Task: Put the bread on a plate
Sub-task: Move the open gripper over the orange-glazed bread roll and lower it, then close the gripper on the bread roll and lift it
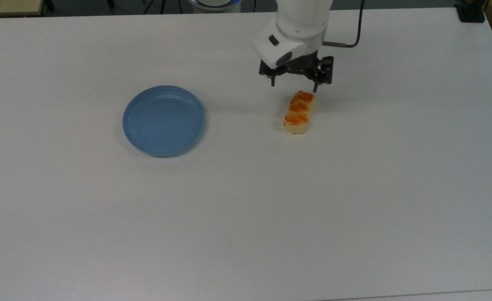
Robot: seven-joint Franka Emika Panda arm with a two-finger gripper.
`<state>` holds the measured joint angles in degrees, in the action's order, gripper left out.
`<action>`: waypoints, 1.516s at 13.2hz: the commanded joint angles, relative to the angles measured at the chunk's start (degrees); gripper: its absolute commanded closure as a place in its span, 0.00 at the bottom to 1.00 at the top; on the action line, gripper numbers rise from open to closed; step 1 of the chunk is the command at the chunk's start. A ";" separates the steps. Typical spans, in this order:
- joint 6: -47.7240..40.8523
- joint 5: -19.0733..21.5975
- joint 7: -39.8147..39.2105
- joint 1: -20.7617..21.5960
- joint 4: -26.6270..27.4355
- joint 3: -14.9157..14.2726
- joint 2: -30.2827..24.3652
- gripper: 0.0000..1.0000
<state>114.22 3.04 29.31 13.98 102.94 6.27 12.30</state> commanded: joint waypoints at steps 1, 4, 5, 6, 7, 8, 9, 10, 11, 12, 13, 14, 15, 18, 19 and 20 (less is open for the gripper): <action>4.17 -0.57 4.25 3.86 1.83 -0.38 3.33 0.00; 6.36 -2.24 7.24 5.36 1.83 -0.38 6.06 0.00; 7.15 -2.94 7.95 5.45 1.83 -0.38 7.03 0.00; 7.77 -3.73 8.30 5.45 1.83 -0.38 7.91 0.00; 7.95 -4.26 8.30 5.45 1.83 -0.47 8.52 0.00; 8.13 -4.53 8.22 5.36 2.00 -0.47 8.79 0.00; 8.21 -4.79 8.22 5.27 2.61 -0.73 8.88 0.00; 8.56 -5.14 8.22 5.27 3.23 -0.91 8.88 0.00; 8.74 -5.23 8.22 5.19 3.67 -0.91 8.88 0.00; 8.83 -5.32 8.22 5.27 3.85 -0.91 8.97 0.00; 9.27 -5.32 8.22 5.27 4.02 -0.91 8.97 0.04; 9.44 -5.32 8.30 5.27 4.11 -0.91 9.06 0.12; 9.45 -5.32 8.30 5.27 4.02 -0.91 9.06 0.22; 9.45 -5.23 8.30 5.10 3.85 -0.91 9.06 0.60; 9.36 -5.23 8.30 5.01 3.76 -1.00 8.97 0.68; 9.18 -5.23 8.22 4.92 3.67 -1.09 8.80 0.69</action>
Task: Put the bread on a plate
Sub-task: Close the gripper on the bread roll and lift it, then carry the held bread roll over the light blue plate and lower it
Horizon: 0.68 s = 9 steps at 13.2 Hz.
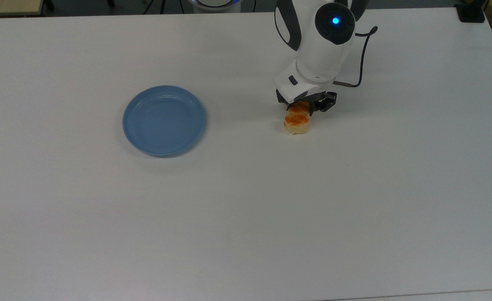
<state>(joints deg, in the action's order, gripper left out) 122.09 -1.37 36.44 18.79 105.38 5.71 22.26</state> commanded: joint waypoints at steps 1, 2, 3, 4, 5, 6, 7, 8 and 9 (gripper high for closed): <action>0.78 -0.83 0.83 0.02 1.14 -0.61 -1.60 0.70; 0.26 -0.83 0.47 -0.07 1.05 -0.79 -2.30 0.70; -1.49 -0.83 0.12 -0.16 0.88 -1.57 -3.44 0.69; -2.99 -0.83 -1.19 -0.16 0.44 -2.54 -4.41 0.69; -4.74 -0.83 -3.37 -0.25 -0.26 -3.50 -5.55 0.69; -6.85 -0.83 -5.92 -0.34 -0.53 -4.56 -6.61 0.68; -8.78 -0.83 -8.38 -0.60 -1.40 -5.78 -7.66 0.68; -10.37 -0.83 -10.49 -0.86 -1.76 -7.10 -8.63 0.68; -11.43 -0.83 -12.43 -1.21 -2.02 -8.42 -9.51 0.67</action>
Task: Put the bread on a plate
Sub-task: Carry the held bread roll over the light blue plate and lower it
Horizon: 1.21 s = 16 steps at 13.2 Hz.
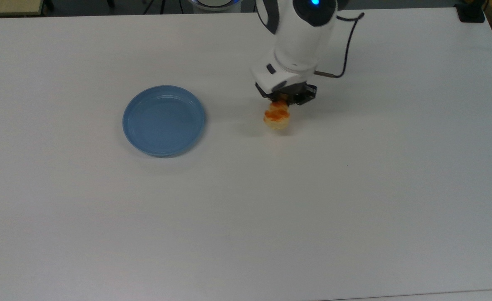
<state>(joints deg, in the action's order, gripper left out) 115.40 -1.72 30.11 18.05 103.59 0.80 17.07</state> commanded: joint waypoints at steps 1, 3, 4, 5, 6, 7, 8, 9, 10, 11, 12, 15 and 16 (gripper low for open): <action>-5.10 -0.48 -8.12 -1.26 -0.24 -5.00 -4.94 0.65; -5.54 -0.48 -14.09 -3.54 -0.24 -8.87 -5.56 0.64; -5.45 -0.57 -16.29 -4.16 -0.24 -10.54 -5.47 0.64; -4.84 -0.74 -17.88 -4.69 -0.15 -11.95 -5.12 0.64; -4.23 -1.44 -18.76 -5.48 -0.23 -12.92 -4.34 0.63; -1.87 -2.84 -19.21 -7.14 -0.15 -13.45 -3.20 0.62; -0.02 -3.03 -19.38 -8.29 0.03 -13.45 -2.40 0.61; 1.30 -3.12 -19.65 -9.08 0.03 -13.45 -1.26 0.60; 2.27 -3.20 -19.74 -9.26 -0.06 -13.45 -0.03 0.60; 3.33 -3.64 -19.65 -9.26 0.03 -13.45 1.11 0.58; 4.21 -4.17 -19.22 -9.35 0.03 -13.45 1.99 0.57; 5.27 -4.17 -19.03 -9.97 0.03 -13.45 3.67 0.41; 5.27 -4.17 -19.03 -9.97 0.20 -13.54 3.76 0.35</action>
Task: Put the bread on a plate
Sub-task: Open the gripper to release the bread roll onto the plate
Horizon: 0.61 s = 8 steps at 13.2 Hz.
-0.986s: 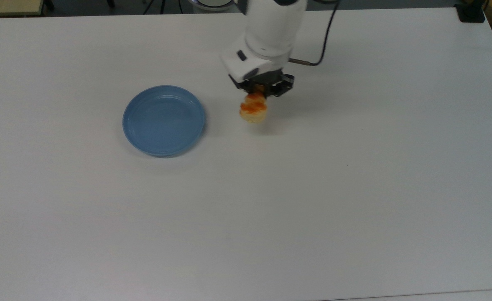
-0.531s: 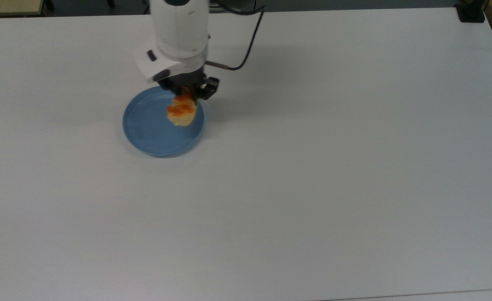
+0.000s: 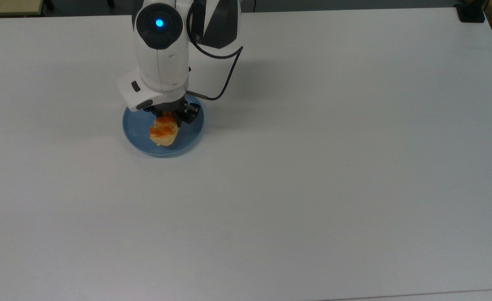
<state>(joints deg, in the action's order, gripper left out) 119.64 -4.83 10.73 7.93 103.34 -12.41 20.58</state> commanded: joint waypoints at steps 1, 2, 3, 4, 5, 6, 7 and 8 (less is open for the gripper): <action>1.03 -1.05 0.26 0.16 0.46 -0.59 0.16 0.28; 0.86 -0.97 0.26 0.16 0.54 -1.12 -0.10 0.18; 0.42 -0.88 0.35 0.16 0.46 -1.30 -0.45 0.02; 0.16 -0.88 0.35 0.16 0.54 -1.38 -1.07 0.00; -0.46 -0.71 0.44 0.16 0.54 -1.39 -1.85 0.00; -1.85 -0.62 0.44 0.16 0.37 -1.39 -2.73 0.00; -3.69 -0.35 0.44 0.33 0.11 -1.39 -4.22 0.00; -5.54 -0.09 0.52 0.33 0.02 -0.86 -6.24 0.00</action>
<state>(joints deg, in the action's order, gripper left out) 119.23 -4.87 10.73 7.69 102.68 -13.52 20.24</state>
